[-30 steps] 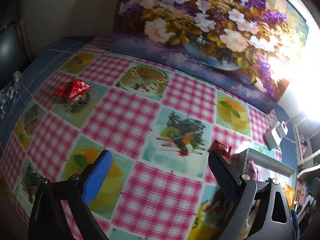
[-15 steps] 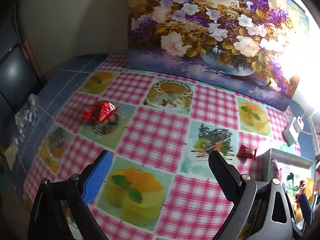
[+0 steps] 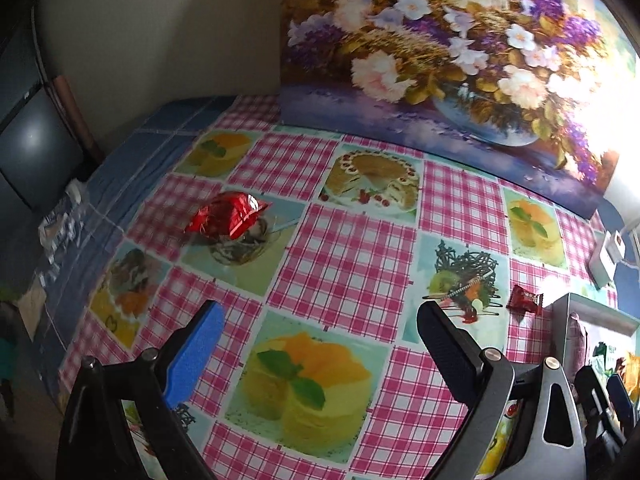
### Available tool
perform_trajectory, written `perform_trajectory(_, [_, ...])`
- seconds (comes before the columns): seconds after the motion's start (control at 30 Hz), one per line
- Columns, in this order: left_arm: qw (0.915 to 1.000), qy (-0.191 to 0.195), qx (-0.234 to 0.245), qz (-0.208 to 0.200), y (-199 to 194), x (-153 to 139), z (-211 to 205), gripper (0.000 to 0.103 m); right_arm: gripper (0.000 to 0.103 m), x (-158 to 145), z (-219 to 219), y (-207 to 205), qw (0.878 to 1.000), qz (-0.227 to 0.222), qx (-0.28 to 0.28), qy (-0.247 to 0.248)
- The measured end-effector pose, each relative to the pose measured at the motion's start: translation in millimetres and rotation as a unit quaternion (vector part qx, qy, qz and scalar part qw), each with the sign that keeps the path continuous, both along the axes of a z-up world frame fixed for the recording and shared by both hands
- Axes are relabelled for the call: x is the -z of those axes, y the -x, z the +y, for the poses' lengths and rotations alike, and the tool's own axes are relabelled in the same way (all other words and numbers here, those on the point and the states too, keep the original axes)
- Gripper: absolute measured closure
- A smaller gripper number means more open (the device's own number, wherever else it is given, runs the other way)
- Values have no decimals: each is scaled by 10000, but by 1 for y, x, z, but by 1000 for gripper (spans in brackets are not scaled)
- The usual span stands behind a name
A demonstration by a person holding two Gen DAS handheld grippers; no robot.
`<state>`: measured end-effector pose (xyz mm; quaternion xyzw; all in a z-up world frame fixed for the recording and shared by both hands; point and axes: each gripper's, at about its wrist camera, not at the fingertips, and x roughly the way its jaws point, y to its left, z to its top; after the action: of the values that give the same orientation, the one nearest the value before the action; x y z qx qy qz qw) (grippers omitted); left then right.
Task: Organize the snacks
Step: 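Move the left tool to the red Rocky Kiss packet while the right tool approaches the small red candy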
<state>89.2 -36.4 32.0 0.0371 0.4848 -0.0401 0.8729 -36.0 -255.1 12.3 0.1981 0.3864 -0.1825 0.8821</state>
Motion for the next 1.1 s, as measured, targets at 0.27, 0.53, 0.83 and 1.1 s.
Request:
perform_trajectory(0.27, [9991,313,-144,253,-13,17,8,6,0,-3,-2,-27,9997,-15,-139,-179])
perform_trajectory(0.53, [9977,417,-328,414,-30,28,29,6,7,8,5,-63,9982,40,-365,-483])
perform_trajectory(0.83, [9955,541,-528,572,-48,42,52,6,29,31,6,-91,9969,382,-489,-488])
perform_trajectory(1.1, [9947,639,-606,526,-61,42,65,6,41,44,2,-111,9968,717,-303,-163])
